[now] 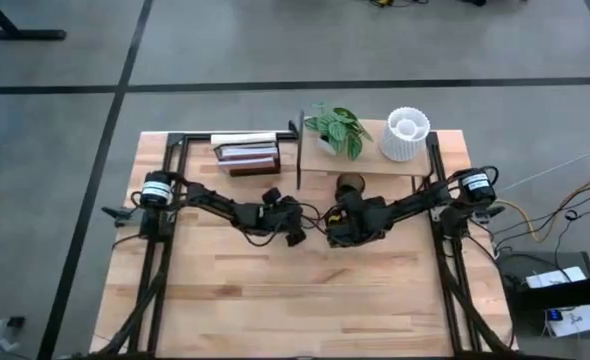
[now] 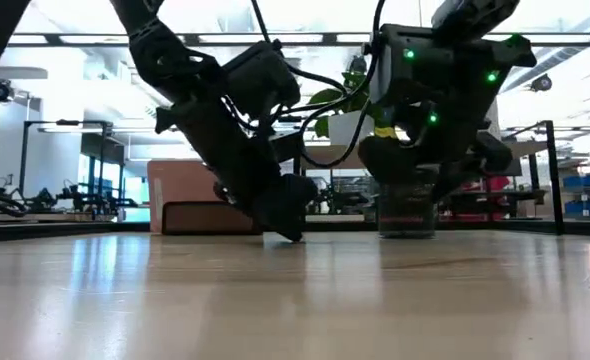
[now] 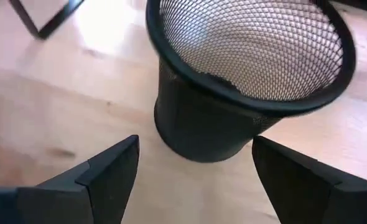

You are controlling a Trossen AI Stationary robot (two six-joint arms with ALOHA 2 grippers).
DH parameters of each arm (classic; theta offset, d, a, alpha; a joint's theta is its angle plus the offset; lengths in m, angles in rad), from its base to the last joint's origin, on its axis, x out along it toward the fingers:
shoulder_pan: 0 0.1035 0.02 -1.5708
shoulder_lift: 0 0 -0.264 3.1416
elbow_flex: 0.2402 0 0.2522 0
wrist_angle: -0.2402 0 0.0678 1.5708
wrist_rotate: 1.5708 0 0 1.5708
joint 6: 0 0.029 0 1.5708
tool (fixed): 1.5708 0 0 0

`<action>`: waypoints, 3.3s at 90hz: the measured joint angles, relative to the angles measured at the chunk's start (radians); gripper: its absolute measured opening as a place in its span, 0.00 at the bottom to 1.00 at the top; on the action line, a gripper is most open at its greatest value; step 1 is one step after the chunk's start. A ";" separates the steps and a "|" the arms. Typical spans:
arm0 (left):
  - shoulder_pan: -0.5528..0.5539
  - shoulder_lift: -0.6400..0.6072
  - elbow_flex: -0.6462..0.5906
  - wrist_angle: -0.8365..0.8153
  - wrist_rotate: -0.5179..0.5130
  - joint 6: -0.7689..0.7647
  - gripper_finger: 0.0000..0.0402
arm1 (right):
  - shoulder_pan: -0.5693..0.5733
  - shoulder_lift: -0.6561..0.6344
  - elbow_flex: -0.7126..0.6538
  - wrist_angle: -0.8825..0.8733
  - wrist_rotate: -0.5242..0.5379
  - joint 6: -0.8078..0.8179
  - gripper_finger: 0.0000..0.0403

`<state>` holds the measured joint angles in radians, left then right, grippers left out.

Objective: Stock shelves
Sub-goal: Put the black pen organizer under the shelf, then remove the white potted plant from the shelf

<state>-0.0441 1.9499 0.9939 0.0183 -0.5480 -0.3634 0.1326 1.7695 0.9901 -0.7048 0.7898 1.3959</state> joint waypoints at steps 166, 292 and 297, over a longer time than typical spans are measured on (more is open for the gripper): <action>-0.001 0.002 -0.002 0.012 0.005 0.010 0.28 | -0.047 0.099 -0.054 0.319 0.113 -0.292 0.61; -0.018 -0.026 -0.004 -0.002 0.015 0.019 0.25 | -0.056 0.083 -0.010 0.341 0.131 -0.477 0.41; -0.025 -0.046 -0.006 -0.027 0.023 0.023 0.26 | -0.040 0.078 0.008 0.341 0.129 -0.515 0.38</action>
<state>-0.0692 1.9042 0.9882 -0.0086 -0.5251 -0.3406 0.0923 1.8476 0.9976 -0.3640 0.9192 0.8814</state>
